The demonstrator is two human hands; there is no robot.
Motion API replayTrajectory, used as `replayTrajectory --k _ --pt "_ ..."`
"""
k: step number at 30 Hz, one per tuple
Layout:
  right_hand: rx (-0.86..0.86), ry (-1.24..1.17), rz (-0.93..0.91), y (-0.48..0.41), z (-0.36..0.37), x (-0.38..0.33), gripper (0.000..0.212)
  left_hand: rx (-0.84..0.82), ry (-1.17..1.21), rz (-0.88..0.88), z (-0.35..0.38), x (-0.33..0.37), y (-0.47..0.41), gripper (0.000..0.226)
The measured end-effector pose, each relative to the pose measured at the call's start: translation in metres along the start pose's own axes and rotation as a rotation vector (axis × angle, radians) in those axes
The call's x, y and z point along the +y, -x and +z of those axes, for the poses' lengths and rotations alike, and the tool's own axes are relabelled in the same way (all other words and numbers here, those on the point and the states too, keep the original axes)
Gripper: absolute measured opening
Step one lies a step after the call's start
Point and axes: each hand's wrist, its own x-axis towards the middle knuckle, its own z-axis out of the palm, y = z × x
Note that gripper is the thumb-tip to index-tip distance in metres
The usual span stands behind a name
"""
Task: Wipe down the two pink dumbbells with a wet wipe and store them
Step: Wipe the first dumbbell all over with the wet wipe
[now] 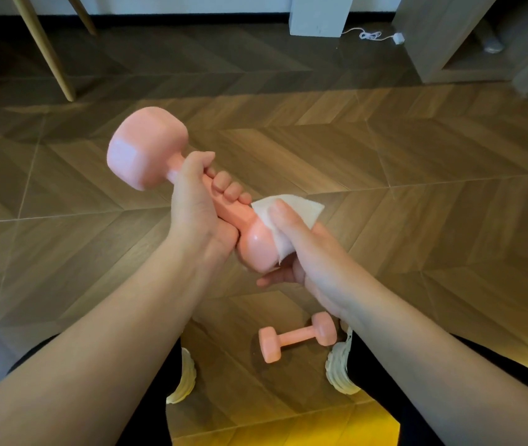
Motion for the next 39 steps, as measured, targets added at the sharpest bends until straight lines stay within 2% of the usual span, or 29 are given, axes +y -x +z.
replayTrajectory --k 1,5,7,11,13,16,18,20,22,24,29,31,34,36,39 --pt "-0.043 -0.018 0.017 0.0 -0.002 -0.002 0.05 0.002 -0.003 -0.002 0.0 0.002 -0.001 0.033" --pt "-0.241 -0.024 0.021 0.004 -0.011 -0.005 0.045 0.034 0.025 -0.023 -0.005 0.006 -0.005 0.032" --pt "-0.232 0.029 -0.004 0.003 -0.01 -0.002 0.047 0.046 0.018 -0.021 -0.007 0.005 -0.004 0.031" --pt "-0.07 0.072 -0.054 0.003 0.003 0.004 0.018 0.018 -0.007 -0.027 -0.008 0.001 0.0 0.031" --pt "-0.016 0.048 -0.014 0.002 0.005 0.004 0.036 0.002 -0.017 -0.024 -0.007 0.0 0.0 0.032" --pt "-0.064 -0.052 0.053 0.003 0.001 0.001 0.057 -0.016 -0.02 -0.019 -0.005 0.004 -0.002 0.032" --pt "-0.146 -0.138 0.055 0.005 -0.003 -0.001 0.051 -0.021 0.003 -0.018 -0.005 0.007 -0.004 0.033" --pt "-0.186 -0.12 0.042 0.007 -0.006 -0.001 0.047 -0.023 0.024 -0.02 -0.006 0.009 -0.004 0.034" --pt "-0.16 -0.04 0.011 0.006 -0.006 0.0 0.042 -0.034 0.039 -0.031 -0.006 0.007 -0.002 0.034" --pt "-0.086 0.017 -0.026 0.005 0.0 0.002 0.027 -0.048 0.027 -0.029 -0.006 0.005 -0.001 0.034" --pt "0.03 -0.096 0.04 0.002 0.005 -0.001 0.05 -0.089 0.008 -0.014 -0.001 0.003 0.0 0.034" --pt "-0.015 -0.18 0.082 0.002 -0.001 -0.005 0.054 -0.112 0.028 -0.02 -0.001 0.006 -0.001 0.034" --pt "-0.186 -0.247 0.105 0.006 -0.011 -0.007 0.043 -0.157 0.039 -0.04 -0.003 0.008 -0.001 0.034" --pt "-0.26 -0.257 0.168 0.007 -0.012 -0.007 0.052 -0.199 0.04 -0.045 -0.004 0.007 0.001 0.036" --pt "-0.26 -0.278 0.195 0.006 -0.01 -0.006 0.068 -0.2 0.005 -0.009 -0.004 0.006 0.004 0.034"
